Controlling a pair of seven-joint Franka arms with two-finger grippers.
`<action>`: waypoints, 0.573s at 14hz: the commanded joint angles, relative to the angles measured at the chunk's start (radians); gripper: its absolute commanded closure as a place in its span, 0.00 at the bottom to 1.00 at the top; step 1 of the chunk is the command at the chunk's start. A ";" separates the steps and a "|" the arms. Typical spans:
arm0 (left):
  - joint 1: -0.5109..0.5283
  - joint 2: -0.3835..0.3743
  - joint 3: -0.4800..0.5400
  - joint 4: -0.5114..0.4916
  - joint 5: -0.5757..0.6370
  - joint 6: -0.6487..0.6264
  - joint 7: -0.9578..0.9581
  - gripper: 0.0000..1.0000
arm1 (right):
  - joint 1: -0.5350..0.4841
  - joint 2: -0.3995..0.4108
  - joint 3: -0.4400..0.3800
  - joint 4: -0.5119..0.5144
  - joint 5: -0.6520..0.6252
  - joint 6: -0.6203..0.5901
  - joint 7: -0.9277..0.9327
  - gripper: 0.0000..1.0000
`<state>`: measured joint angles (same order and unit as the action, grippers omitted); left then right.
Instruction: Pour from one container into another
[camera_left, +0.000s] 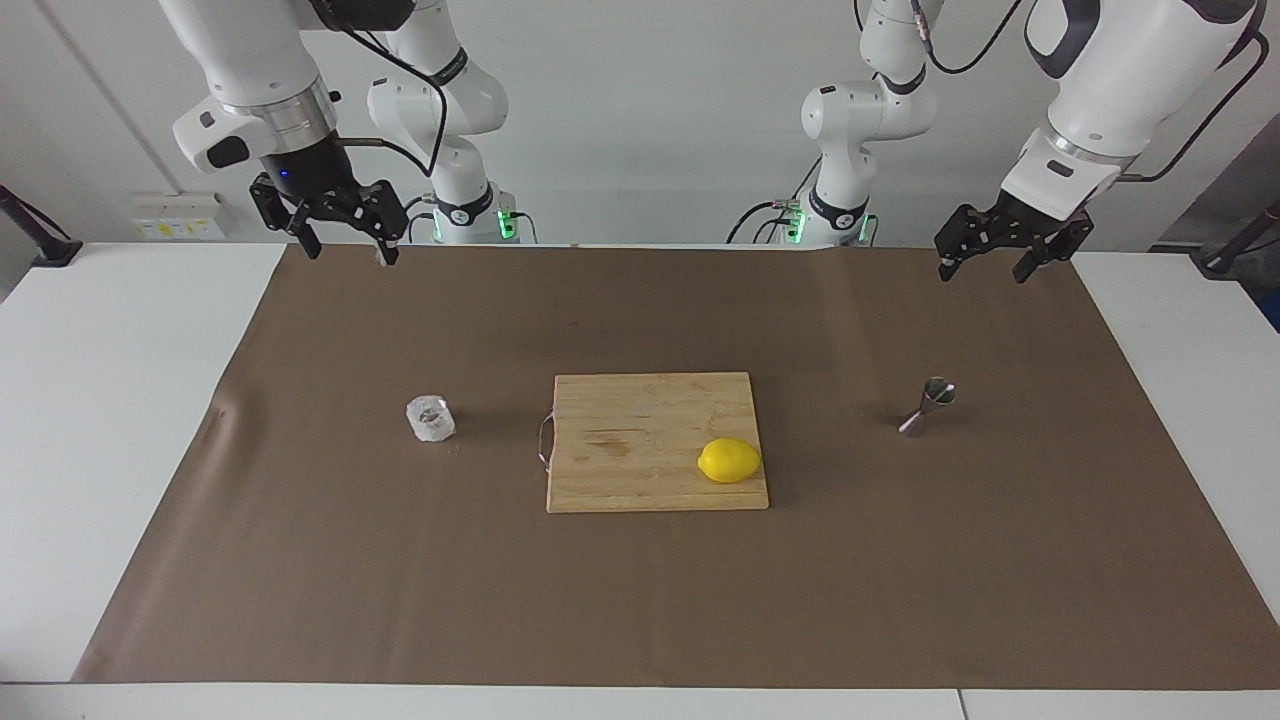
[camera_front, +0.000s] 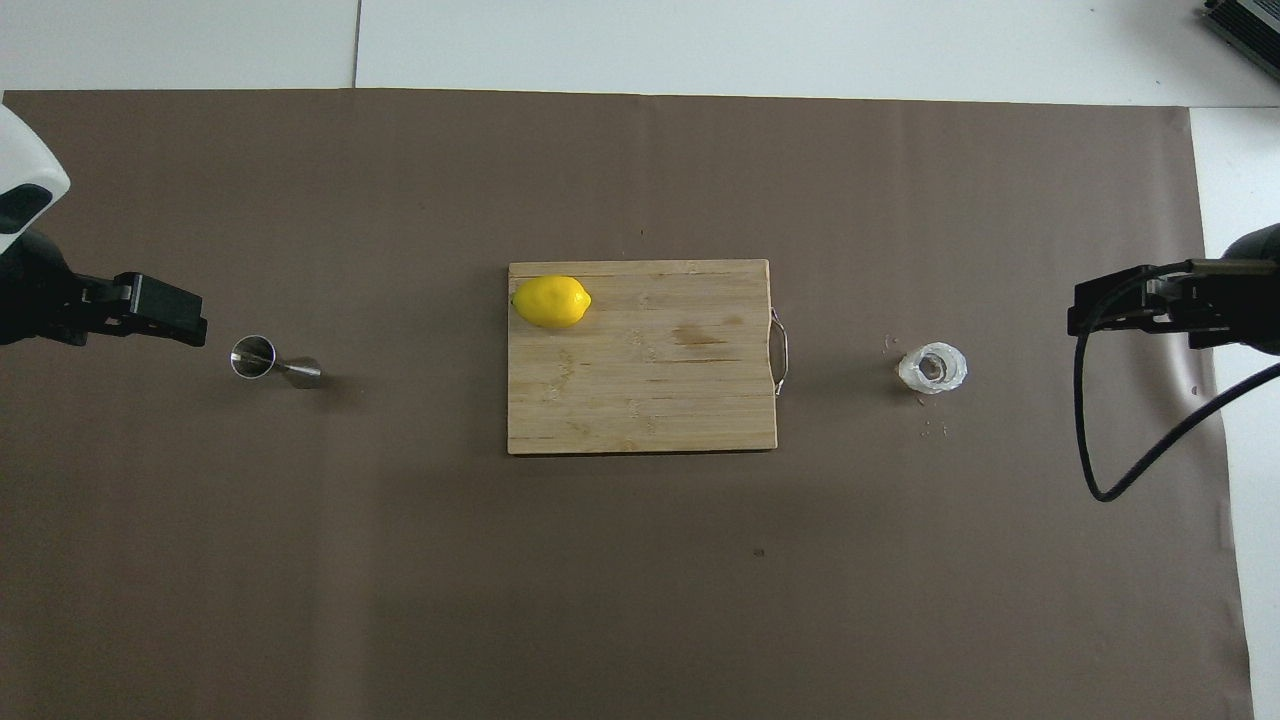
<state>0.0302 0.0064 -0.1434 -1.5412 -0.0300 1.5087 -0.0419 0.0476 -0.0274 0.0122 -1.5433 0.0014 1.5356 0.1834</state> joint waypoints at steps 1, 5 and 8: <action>-0.004 -0.028 0.002 -0.033 -0.008 0.011 -0.012 0.00 | -0.008 -0.003 0.005 0.006 -0.004 -0.015 -0.005 0.00; -0.004 -0.028 0.001 -0.036 -0.010 0.013 -0.004 0.00 | -0.008 -0.003 0.005 0.006 -0.004 -0.015 -0.005 0.00; -0.004 -0.028 0.001 -0.037 -0.010 0.025 -0.006 0.00 | -0.008 -0.003 0.005 0.006 -0.004 -0.015 -0.005 0.00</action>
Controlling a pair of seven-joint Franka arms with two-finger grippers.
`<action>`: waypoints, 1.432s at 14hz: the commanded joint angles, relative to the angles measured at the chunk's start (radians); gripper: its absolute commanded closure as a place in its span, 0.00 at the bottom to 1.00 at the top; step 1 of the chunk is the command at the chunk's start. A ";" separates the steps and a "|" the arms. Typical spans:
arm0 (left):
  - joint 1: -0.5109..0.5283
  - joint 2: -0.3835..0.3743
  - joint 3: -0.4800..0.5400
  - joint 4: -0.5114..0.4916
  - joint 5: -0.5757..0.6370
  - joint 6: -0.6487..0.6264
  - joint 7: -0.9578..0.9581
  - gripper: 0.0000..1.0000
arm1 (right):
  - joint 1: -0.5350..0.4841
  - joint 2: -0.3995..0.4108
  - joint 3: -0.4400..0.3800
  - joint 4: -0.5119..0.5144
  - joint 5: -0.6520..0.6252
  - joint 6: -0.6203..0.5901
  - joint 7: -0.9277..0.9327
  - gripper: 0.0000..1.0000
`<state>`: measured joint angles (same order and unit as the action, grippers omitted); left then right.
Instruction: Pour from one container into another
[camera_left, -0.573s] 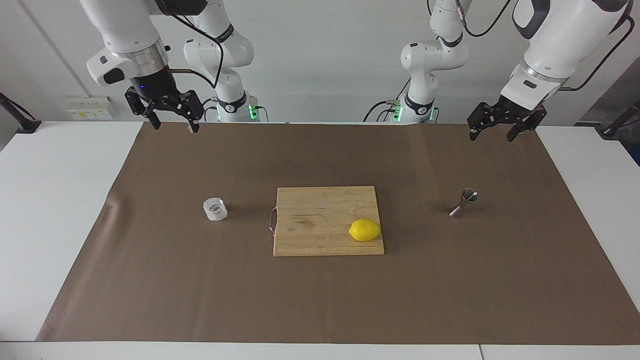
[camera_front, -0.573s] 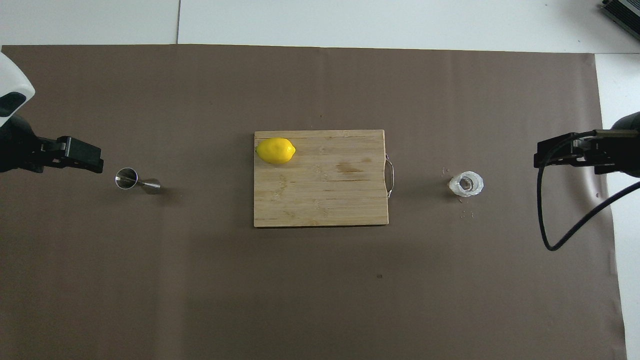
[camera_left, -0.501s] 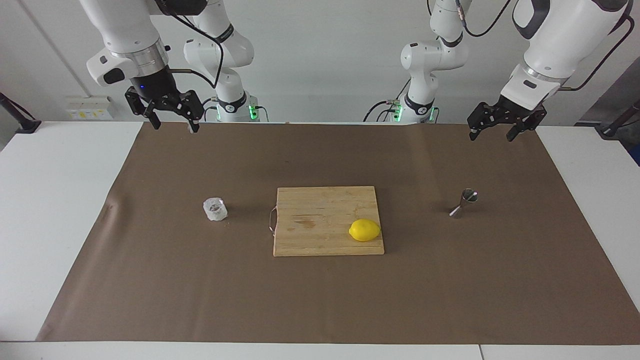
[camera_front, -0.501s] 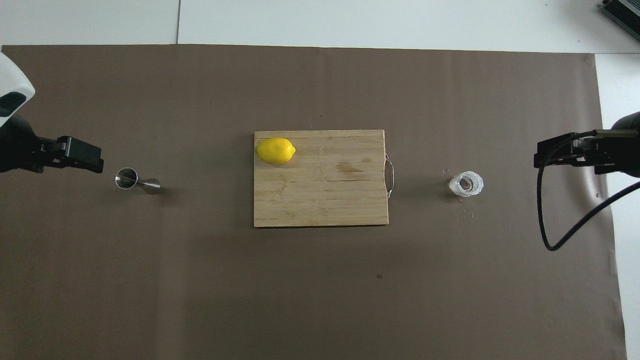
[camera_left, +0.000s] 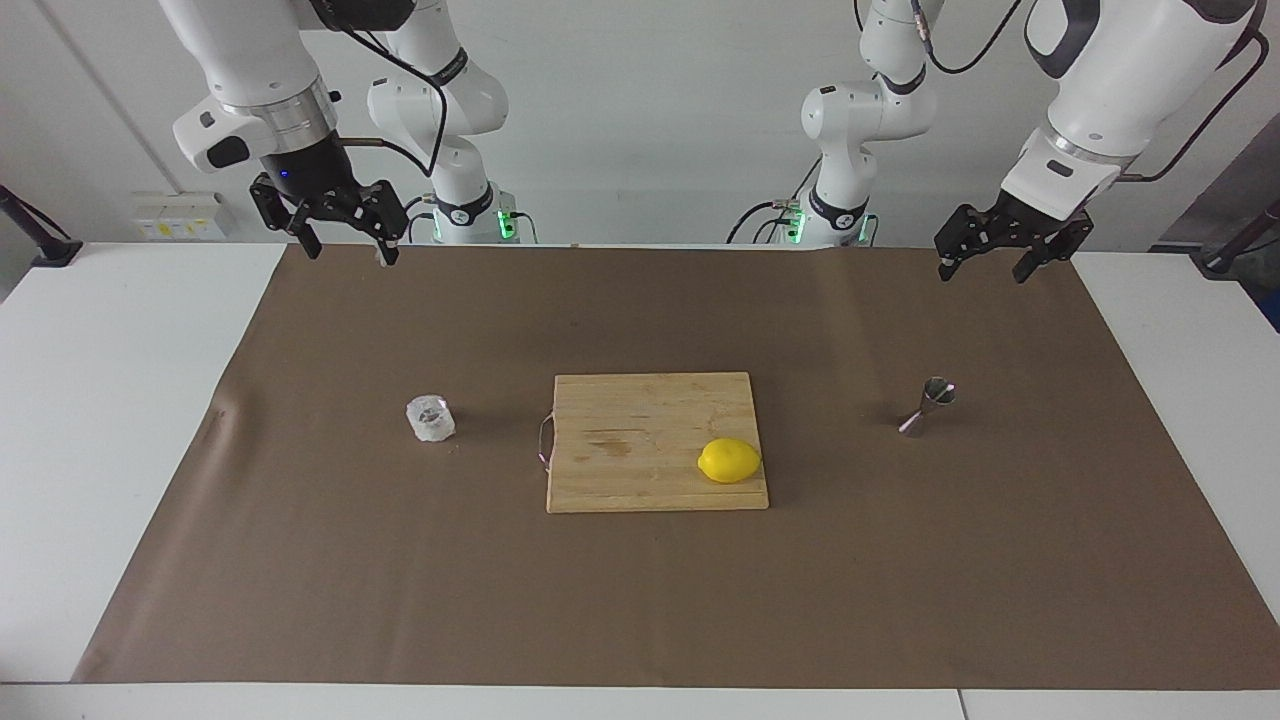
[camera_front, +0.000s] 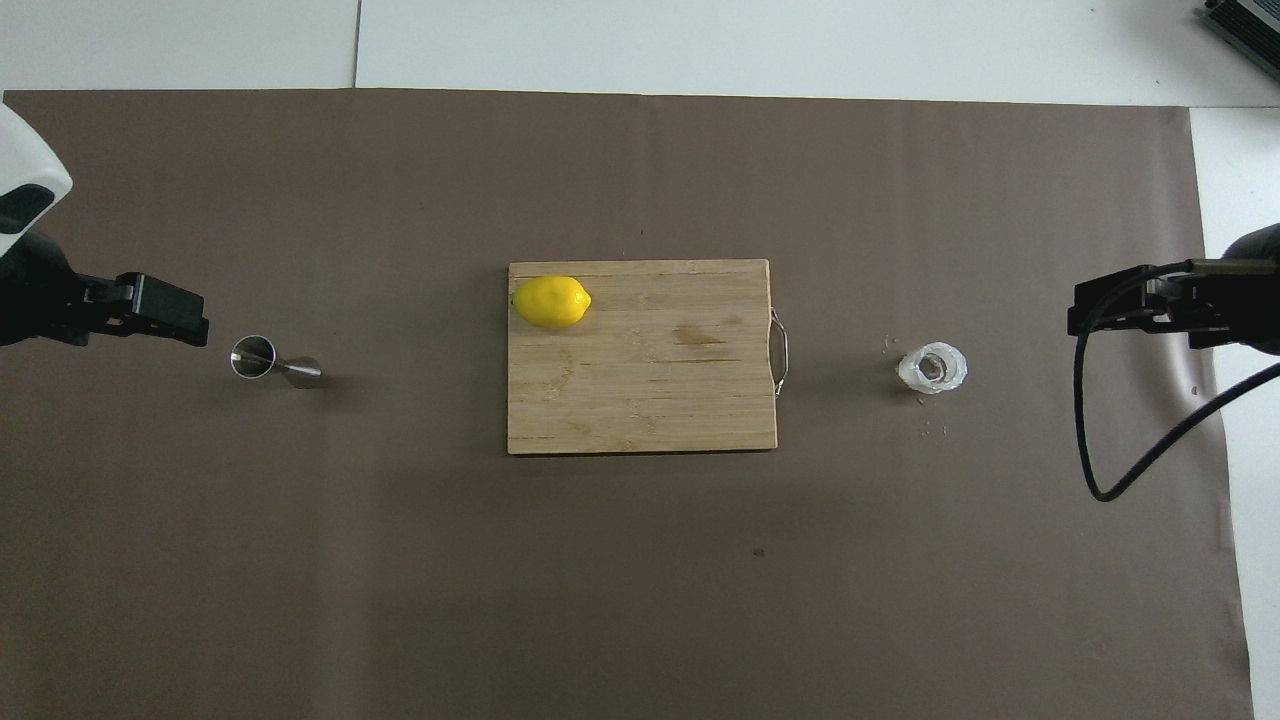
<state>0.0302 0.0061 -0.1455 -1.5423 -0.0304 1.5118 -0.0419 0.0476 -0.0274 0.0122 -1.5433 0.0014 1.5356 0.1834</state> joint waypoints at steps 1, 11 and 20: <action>-0.004 -0.028 0.003 -0.036 -0.009 0.021 -0.006 0.00 | -0.008 -0.003 0.005 0.006 -0.004 -0.015 -0.005 0.00; -0.010 -0.035 0.003 -0.065 -0.009 0.082 0.014 0.00 | -0.008 -0.003 0.005 0.006 -0.004 -0.015 -0.005 0.00; 0.086 -0.022 0.012 -0.151 -0.118 0.027 -0.165 0.00 | -0.008 -0.003 0.005 0.006 -0.004 -0.015 -0.005 0.00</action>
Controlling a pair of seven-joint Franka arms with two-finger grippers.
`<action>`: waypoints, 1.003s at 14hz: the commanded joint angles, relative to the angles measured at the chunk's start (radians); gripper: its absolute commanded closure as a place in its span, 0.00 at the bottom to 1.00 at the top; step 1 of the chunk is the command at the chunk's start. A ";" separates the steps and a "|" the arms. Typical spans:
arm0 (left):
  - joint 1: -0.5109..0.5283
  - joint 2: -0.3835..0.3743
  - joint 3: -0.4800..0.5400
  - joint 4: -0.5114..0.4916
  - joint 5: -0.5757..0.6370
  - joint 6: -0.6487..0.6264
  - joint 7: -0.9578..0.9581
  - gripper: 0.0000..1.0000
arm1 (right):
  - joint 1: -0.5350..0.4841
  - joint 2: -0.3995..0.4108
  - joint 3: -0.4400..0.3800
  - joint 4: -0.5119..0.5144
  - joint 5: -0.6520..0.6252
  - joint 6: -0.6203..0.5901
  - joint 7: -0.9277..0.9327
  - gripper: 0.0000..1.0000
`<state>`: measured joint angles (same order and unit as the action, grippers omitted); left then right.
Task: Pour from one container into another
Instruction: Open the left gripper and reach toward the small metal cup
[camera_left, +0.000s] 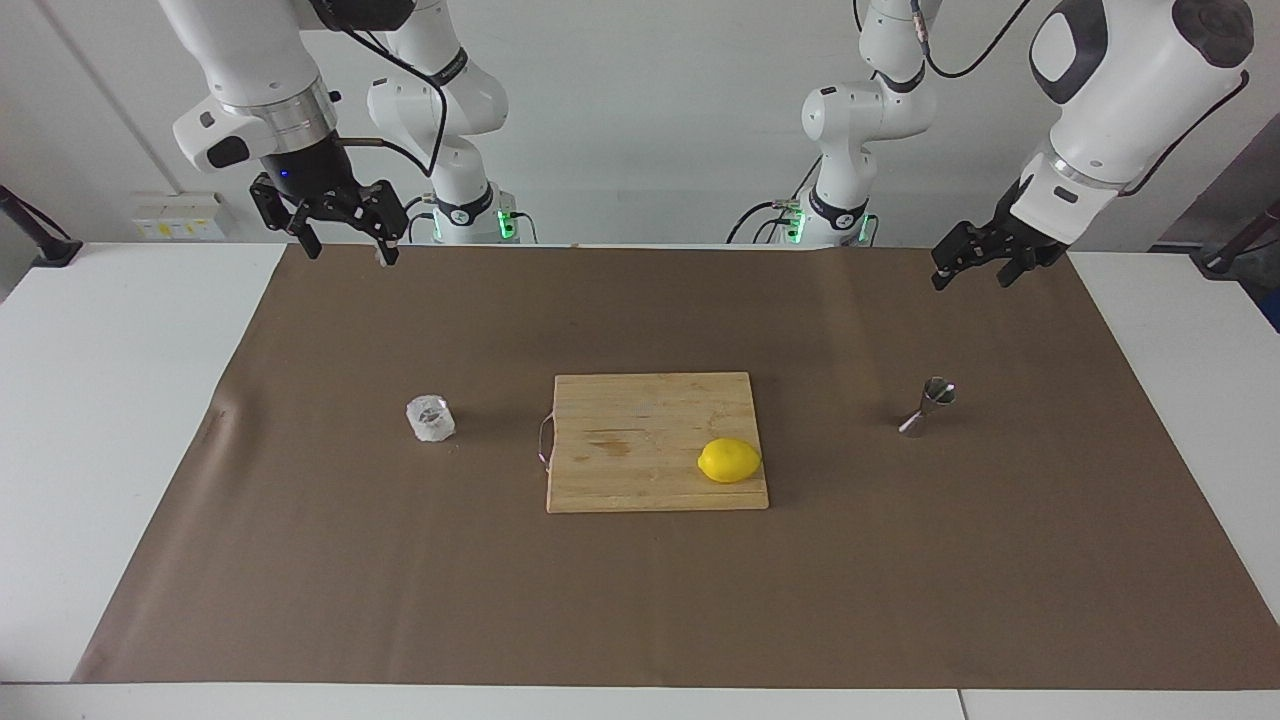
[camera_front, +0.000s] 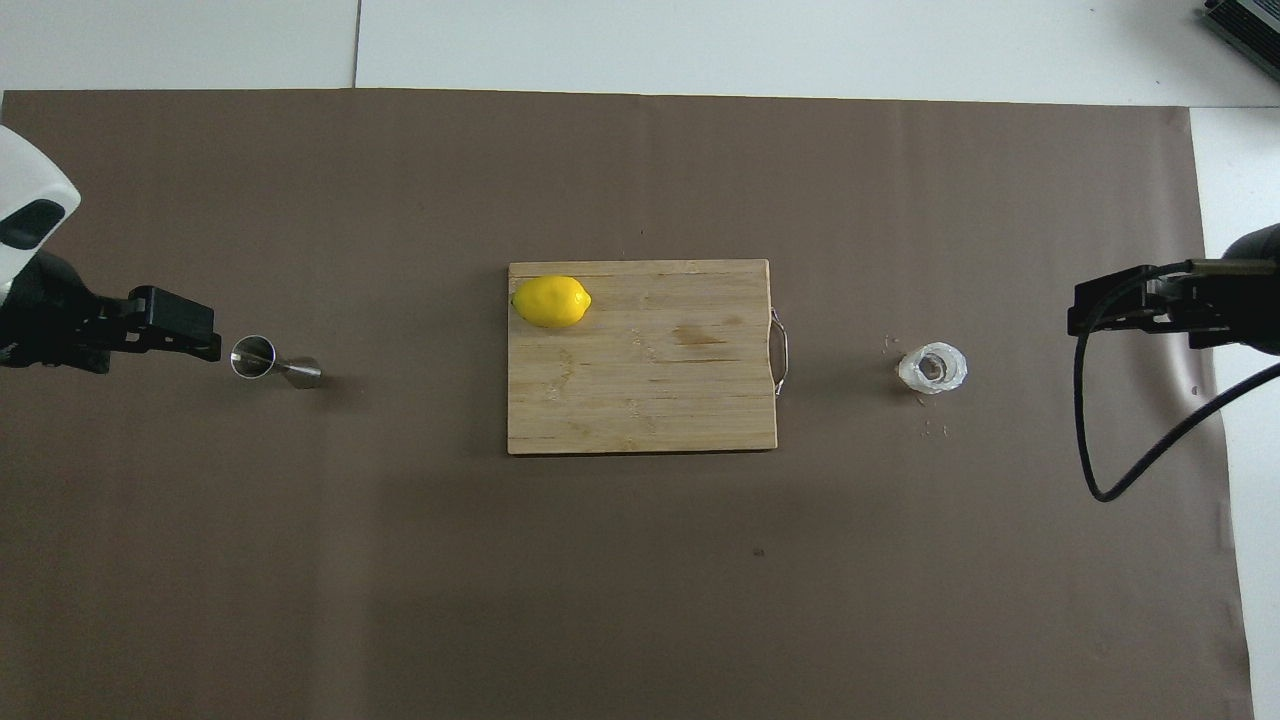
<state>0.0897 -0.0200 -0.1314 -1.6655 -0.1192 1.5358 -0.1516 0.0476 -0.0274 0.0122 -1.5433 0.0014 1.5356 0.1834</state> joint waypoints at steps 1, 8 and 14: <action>0.044 0.026 -0.002 -0.028 -0.051 0.004 -0.100 0.00 | -0.008 -0.003 0.005 0.006 -0.004 -0.015 -0.005 0.00; 0.174 0.065 -0.002 -0.222 -0.288 0.205 -0.511 0.00 | -0.008 -0.003 0.005 0.006 -0.004 -0.015 -0.005 0.00; 0.246 -0.026 -0.002 -0.492 -0.591 0.456 -0.834 0.00 | -0.008 -0.002 0.005 0.006 -0.004 -0.015 -0.005 0.00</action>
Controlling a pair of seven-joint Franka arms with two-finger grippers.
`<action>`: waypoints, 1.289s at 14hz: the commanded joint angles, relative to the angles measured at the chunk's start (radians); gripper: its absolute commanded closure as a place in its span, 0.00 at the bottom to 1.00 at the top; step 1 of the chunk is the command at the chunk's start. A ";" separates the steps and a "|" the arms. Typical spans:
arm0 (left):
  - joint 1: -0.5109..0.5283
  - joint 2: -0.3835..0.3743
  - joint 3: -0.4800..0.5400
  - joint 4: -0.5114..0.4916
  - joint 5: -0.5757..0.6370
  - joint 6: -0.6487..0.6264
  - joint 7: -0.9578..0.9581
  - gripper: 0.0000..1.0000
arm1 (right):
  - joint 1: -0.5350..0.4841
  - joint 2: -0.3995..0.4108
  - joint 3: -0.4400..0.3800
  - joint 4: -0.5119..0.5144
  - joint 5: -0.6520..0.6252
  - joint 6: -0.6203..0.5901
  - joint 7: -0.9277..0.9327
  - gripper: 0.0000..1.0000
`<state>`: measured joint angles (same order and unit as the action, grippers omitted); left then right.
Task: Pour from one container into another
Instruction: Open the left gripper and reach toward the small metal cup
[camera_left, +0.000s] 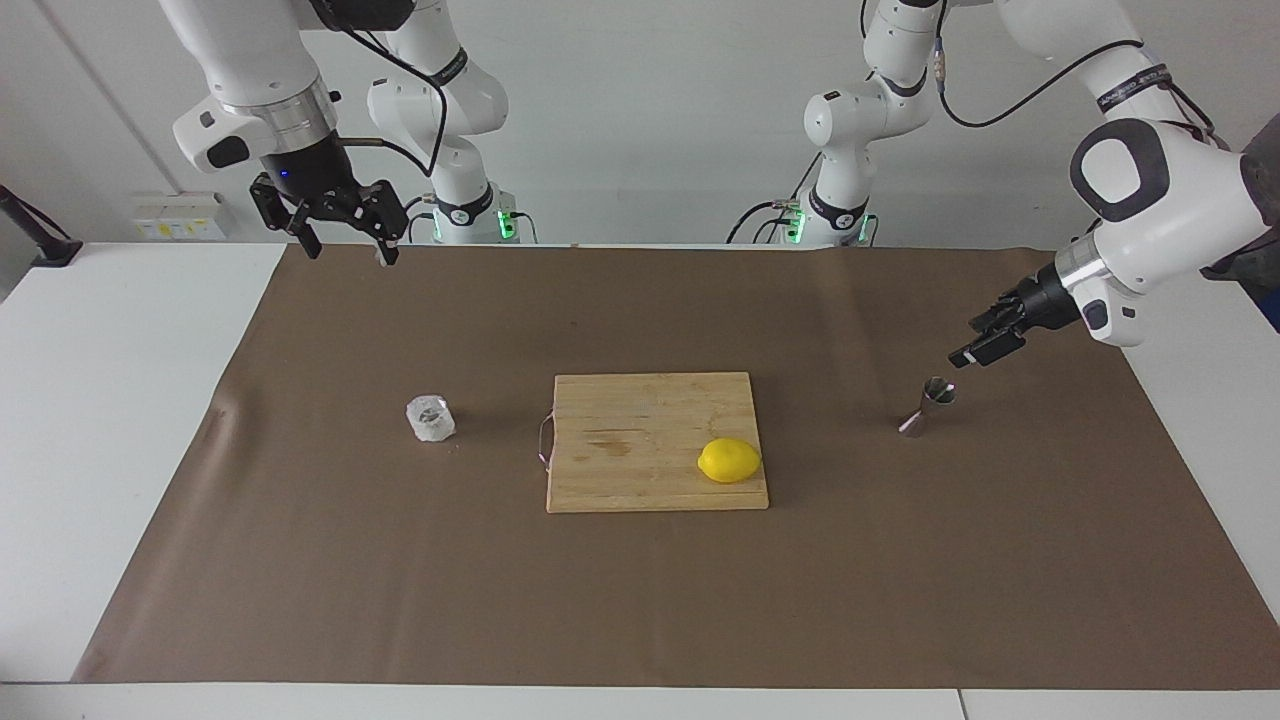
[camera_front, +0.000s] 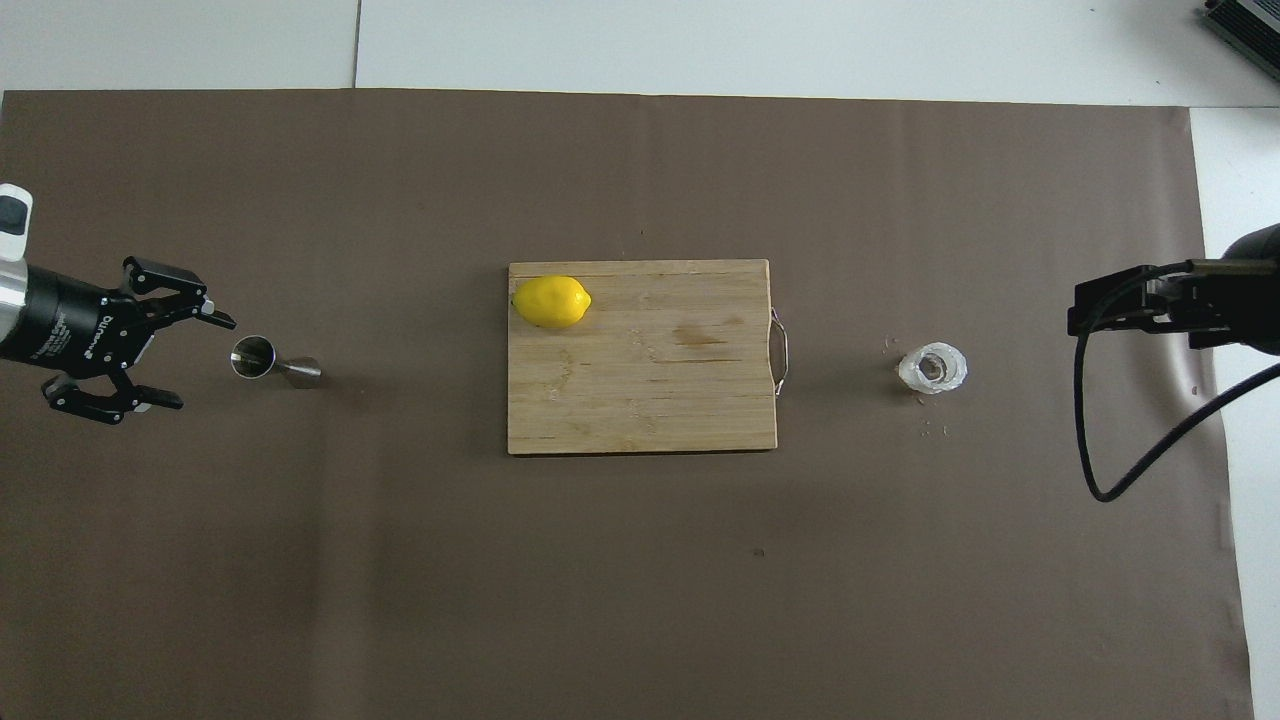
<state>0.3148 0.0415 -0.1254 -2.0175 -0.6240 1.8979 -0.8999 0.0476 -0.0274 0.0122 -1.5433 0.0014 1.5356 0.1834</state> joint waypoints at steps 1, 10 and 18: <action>0.021 -0.101 -0.008 -0.173 -0.118 0.127 -0.115 0.00 | -0.008 -0.002 0.005 0.006 -0.004 -0.014 -0.005 0.00; 0.006 -0.160 -0.010 -0.366 -0.390 0.424 -0.437 0.00 | -0.008 -0.003 0.005 0.006 -0.004 -0.015 -0.005 0.00; -0.115 -0.184 -0.013 -0.454 -0.584 0.631 -0.462 0.00 | -0.008 -0.003 0.005 0.006 -0.004 -0.015 -0.005 0.00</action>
<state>0.2631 -0.1129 -0.1403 -2.4302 -1.1499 2.4456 -1.3383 0.0476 -0.0274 0.0122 -1.5433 0.0014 1.5356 0.1834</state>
